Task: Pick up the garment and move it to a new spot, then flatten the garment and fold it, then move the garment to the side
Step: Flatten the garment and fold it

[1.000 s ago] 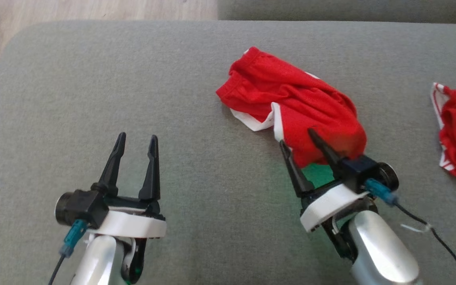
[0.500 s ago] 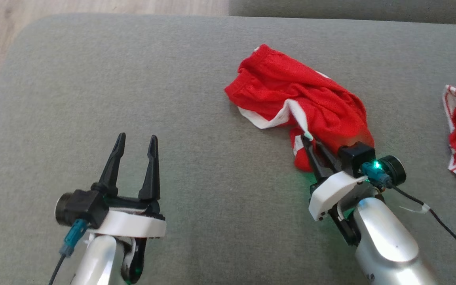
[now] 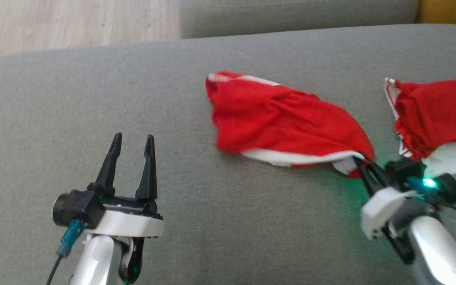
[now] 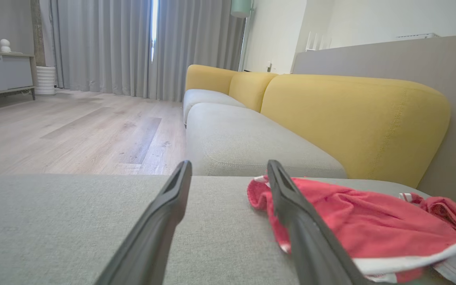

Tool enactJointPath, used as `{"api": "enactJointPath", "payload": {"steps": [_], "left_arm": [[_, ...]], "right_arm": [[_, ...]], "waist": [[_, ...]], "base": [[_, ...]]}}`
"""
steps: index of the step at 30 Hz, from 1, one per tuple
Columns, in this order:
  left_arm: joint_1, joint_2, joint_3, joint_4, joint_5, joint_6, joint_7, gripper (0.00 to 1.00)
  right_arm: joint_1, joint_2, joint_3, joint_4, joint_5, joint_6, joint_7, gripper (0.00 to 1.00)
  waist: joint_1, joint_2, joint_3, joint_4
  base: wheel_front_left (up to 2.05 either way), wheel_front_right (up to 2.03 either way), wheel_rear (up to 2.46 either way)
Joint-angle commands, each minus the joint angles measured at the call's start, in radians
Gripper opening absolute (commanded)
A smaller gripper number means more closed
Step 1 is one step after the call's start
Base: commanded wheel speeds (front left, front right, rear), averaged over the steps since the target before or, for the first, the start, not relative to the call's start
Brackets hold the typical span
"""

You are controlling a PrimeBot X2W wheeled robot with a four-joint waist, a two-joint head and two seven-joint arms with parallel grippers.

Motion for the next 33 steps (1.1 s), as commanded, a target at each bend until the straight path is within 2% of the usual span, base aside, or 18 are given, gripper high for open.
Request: {"api": "enactJointPath", "payload": {"steps": [1,2,3,4,5,9,13,19,26,33], "left_arm": [[-0.019,0.003,0.028,-0.034,0.001,-0.002,-0.005,1.00],[-0.017,0.003,0.027,-0.034,0.000,-0.001,-0.005,1.00],[-0.015,0.003,0.026,-0.034,-0.001,0.000,-0.005,1.00],[-0.013,0.003,0.025,-0.034,-0.003,0.000,-0.005,1.00],[-0.011,0.003,0.023,-0.034,-0.004,0.000,-0.005,1.00],[-0.006,0.003,0.014,-0.030,-0.003,0.000,-0.005,1.00],[-0.002,0.003,0.015,-0.028,0.001,-0.001,-0.005,1.00],[-0.002,0.003,0.008,-0.028,0.002,-0.004,-0.005,1.00],[-0.006,0.003,-0.007,-0.031,0.006,-0.008,-0.005,1.00],[-0.031,0.003,-0.021,-0.031,-0.005,-0.009,-0.005,1.00]], "right_arm": [[-0.002,-0.015,0.010,-0.046,0.005,-0.001,0.014,0.00],[0.014,-0.030,0.000,-0.068,0.012,-0.001,0.040,0.00],[0.028,-0.042,-0.010,-0.090,0.020,-0.001,0.062,0.18],[0.039,-0.050,-0.023,-0.111,0.021,-0.001,0.078,0.85],[0.049,-0.055,-0.036,-0.129,0.020,-0.001,0.092,1.00],[0.075,-0.026,-0.082,-0.197,0.023,-0.001,0.103,1.00],[0.087,0.031,-0.121,-0.275,0.025,-0.001,0.044,1.00],[0.112,0.085,-0.064,-0.350,0.064,-0.001,-0.096,1.00],[0.123,0.111,0.031,-0.305,0.087,-0.001,-0.183,1.00],[0.019,0.086,0.140,-0.214,0.070,-0.001,-0.138,1.00]], "waist": [[0.0000,-0.0001,-0.016,-0.014],[0.0000,-0.0001,-0.019,-0.017],[0.0000,-0.0001,-0.023,-0.019],[0.0000,-0.0001,-0.025,-0.021],[0.0000,-0.0001,-0.027,-0.021],[0.0000,-0.0001,-0.033,-0.014],[0.0000,-0.0001,-0.037,-0.001],[0.0000,-0.0001,-0.038,0.024],[0.0000,-0.0001,-0.021,0.059],[0.0000,-0.0001,0.026,0.105]], "base": [[0.00,0.00,0.00],[0.00,0.00,0.00],[0.00,0.00,0.00],[0.00,0.00,0.00],[0.00,0.00,0.00],[0.00,0.00,0.00],[0.00,0.00,0.00],[0.00,0.00,0.00],[0.00,0.00,0.00],[0.00,0.00,0.00]]}}
